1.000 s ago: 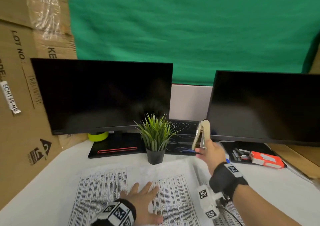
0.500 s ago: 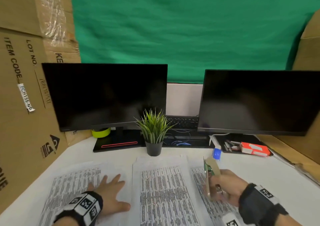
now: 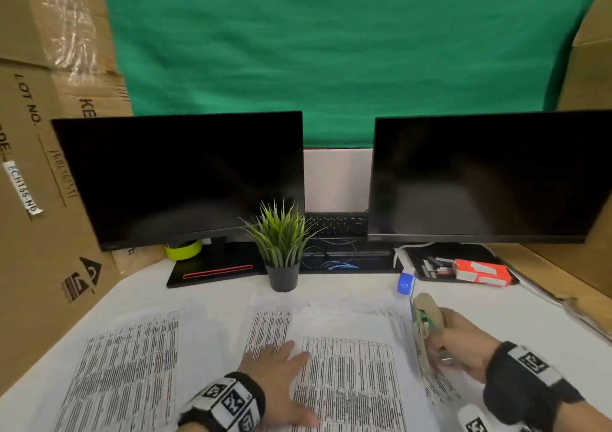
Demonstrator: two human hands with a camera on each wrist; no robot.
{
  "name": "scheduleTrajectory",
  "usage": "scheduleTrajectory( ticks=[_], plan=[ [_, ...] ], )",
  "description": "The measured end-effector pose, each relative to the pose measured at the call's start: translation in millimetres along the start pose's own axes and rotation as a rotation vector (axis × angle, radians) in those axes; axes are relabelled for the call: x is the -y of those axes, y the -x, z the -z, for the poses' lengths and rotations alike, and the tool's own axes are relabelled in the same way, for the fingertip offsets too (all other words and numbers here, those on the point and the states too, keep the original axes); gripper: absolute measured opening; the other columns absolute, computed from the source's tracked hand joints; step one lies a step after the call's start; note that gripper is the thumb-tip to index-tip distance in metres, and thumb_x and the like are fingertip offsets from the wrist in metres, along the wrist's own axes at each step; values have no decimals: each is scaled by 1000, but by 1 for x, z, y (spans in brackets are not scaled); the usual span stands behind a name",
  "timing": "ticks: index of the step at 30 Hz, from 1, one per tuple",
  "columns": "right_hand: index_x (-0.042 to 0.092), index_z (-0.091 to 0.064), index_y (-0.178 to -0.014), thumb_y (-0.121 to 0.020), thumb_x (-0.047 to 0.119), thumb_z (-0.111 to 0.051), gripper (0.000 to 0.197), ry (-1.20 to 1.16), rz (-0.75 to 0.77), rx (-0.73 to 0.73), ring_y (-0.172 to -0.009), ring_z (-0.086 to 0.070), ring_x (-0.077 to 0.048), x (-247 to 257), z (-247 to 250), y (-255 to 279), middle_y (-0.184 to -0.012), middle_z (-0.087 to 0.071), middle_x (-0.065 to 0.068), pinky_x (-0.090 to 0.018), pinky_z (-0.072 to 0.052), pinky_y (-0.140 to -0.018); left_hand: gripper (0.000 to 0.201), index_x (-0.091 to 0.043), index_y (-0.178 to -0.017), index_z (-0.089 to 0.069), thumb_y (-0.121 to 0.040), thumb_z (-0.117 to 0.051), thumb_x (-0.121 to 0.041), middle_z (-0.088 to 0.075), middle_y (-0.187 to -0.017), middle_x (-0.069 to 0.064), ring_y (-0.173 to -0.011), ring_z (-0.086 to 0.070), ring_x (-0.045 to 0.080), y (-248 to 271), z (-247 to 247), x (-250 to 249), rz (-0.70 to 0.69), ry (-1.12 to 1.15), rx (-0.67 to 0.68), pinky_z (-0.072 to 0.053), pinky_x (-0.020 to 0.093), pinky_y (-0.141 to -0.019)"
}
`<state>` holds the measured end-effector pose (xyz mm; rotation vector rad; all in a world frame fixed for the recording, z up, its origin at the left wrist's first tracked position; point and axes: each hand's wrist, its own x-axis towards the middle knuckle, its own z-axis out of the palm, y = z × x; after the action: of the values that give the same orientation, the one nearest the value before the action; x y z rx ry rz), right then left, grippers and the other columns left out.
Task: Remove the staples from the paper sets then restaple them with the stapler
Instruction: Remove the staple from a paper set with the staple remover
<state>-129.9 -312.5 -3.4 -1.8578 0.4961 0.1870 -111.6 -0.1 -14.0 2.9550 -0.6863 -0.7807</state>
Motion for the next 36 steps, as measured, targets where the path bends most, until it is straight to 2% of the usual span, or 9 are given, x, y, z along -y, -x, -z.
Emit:
scheduleTrajectory(
  ticks=[5, 7, 10, 15, 19, 22, 28, 33, 36],
  plan=[
    [11, -57, -107, -67, -8, -59, 44, 123, 83, -5, -71, -56, -26, 10, -10, -2, -94, -64, -20, -32, -42, -61, 105, -22, -155, -10, -76, -65, -66, -9, -162, 6, -148, -11, 29, -15, 4, -6, 140, 206, -195, -20, 45, -119],
    [7, -57, -104, -74, -11, -56, 35, 115, 56, -98, -72, -59, -26, 6, -10, -3, -91, -65, -18, -24, -45, -55, 119, -15, -155, -6, -69, -77, -58, -14, -160, 10, -147, -15, 30, -28, 11, -10, 227, 298, -191, -24, 42, -118],
    [0, -58, -98, -67, 0, -58, 30, 171, -47, -132, -70, -61, -27, -7, -5, -8, -83, -64, -16, -28, -53, -54, 129, -7, -152, -8, -60, -87, -49, -27, -155, 13, -141, -31, 32, -48, 21, -13, 344, 414, -129, -33, 42, -114],
    [1, -63, -97, -65, 8, -59, 33, 319, -114, -10, -75, -62, -24, -9, -11, -4, -86, -66, -14, -24, -49, -61, 86, -4, -144, -33, -77, -80, -34, -45, -144, 8, -133, -46, 26, -59, 22, -16, 383, 569, -199, -42, 32, -104],
    [-4, -63, -95, -52, 7, -59, 44, 220, -141, -8, -66, -57, -27, -7, -10, -6, -73, -63, -20, -34, -50, -60, 17, -11, -88, -74, -84, -72, -27, -73, -87, 5, -87, -69, 22, -47, 18, 15, 310, 839, -469, -51, 25, -71],
    [-2, -59, -92, -52, 3, -58, 40, 163, -159, -16, -62, -54, -25, -6, -17, -8, -69, -56, -16, -30, -46, -59, 20, -12, -70, -72, -87, -70, -22, -69, -70, 6, -70, -63, 25, -25, 18, 49, 394, 987, -678, -46, 25, -64],
    [2, -57, -92, -68, -3, -59, 25, 74, -92, 68, -72, -57, -28, 11, -53, -5, -82, -58, -17, -32, -52, -63, 19, -11, -77, -74, -93, -64, -17, -72, -70, 8, -71, -67, 28, 8, 22, 77, 379, 1100, -848, -51, 34, -71],
    [2, -63, -71, -50, 5, -63, 22, 63, -21, 32, -63, -56, -26, 18, -60, -4, -67, -57, -15, -30, -46, -59, 17, -5, -91, -74, -96, -57, -8, -76, -82, 12, -82, -72, 34, 29, 38, 64, 201, 1344, -746, -55, 48, -84],
    [-1, -65, -79, -67, -6, -63, 13, -73, 23, -91, -58, -51, -26, 14, -31, 8, -66, -56, -16, -31, -41, -55, 20, 3, -101, -70, -98, -52, -5, -74, -94, 19, -91, -70, 37, 18, 35, 37, 137, 1471, -604, -51, 53, -91]
  ],
)
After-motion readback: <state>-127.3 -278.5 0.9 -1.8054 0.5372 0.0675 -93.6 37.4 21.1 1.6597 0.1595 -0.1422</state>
